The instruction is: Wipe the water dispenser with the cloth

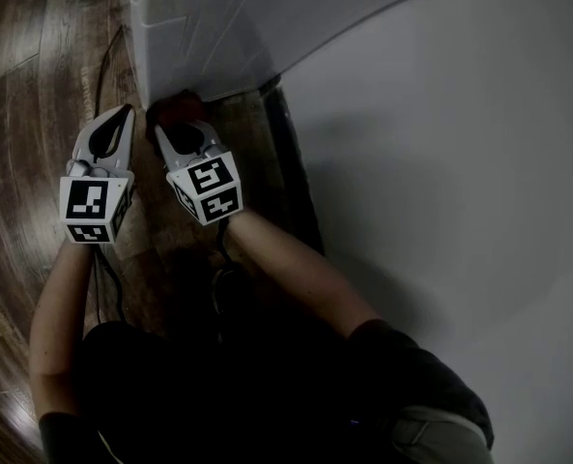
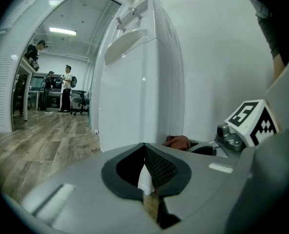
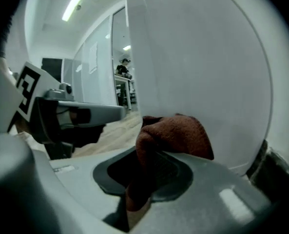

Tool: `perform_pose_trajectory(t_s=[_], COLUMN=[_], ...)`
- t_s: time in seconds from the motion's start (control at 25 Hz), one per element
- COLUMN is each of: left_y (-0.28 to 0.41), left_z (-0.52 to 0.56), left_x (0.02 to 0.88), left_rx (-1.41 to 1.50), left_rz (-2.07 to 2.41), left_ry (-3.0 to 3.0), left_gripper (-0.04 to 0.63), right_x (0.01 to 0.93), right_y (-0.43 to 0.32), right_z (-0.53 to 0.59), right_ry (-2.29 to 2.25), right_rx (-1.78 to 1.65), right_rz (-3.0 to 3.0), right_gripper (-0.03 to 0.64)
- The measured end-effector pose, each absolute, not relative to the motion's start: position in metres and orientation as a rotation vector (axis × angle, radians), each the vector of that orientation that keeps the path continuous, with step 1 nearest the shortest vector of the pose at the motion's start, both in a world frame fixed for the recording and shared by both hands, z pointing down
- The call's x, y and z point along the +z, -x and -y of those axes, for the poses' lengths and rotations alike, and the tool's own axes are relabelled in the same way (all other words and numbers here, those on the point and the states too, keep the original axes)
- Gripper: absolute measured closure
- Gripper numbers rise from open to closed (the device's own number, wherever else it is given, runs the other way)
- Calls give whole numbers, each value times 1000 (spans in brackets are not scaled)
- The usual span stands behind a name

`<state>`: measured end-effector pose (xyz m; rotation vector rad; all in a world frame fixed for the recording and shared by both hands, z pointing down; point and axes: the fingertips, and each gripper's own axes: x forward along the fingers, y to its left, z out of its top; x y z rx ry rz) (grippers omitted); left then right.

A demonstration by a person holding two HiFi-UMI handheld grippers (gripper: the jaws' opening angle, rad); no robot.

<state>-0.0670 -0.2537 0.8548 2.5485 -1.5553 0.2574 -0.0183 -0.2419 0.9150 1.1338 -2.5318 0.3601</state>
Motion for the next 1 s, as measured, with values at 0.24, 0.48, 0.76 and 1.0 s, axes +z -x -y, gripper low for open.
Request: perform_pose_trajectory(t_s=[0.24, 0.48, 0.76, 1.0], left_y=[85, 118, 136, 111], left_z=[251, 248, 238, 207], left_x=[844, 790, 679, 579], left_rx=[213, 180, 108, 123], left_rz=[1606, 1694, 1778, 1730], left_ry=[-2523, -2532, -2442, -2475], left_gripper=[575, 575, 575, 575], right_x=[876, 828, 721, 615], right_y=[45, 25, 26, 15], right_z=[214, 210, 194, 170], right_ry=[-972, -1004, -927, -921], right_rx=[161, 28, -135, -155], right_rz=[2638, 2611, 2595, 2550], right_gripper=[555, 555, 555, 555])
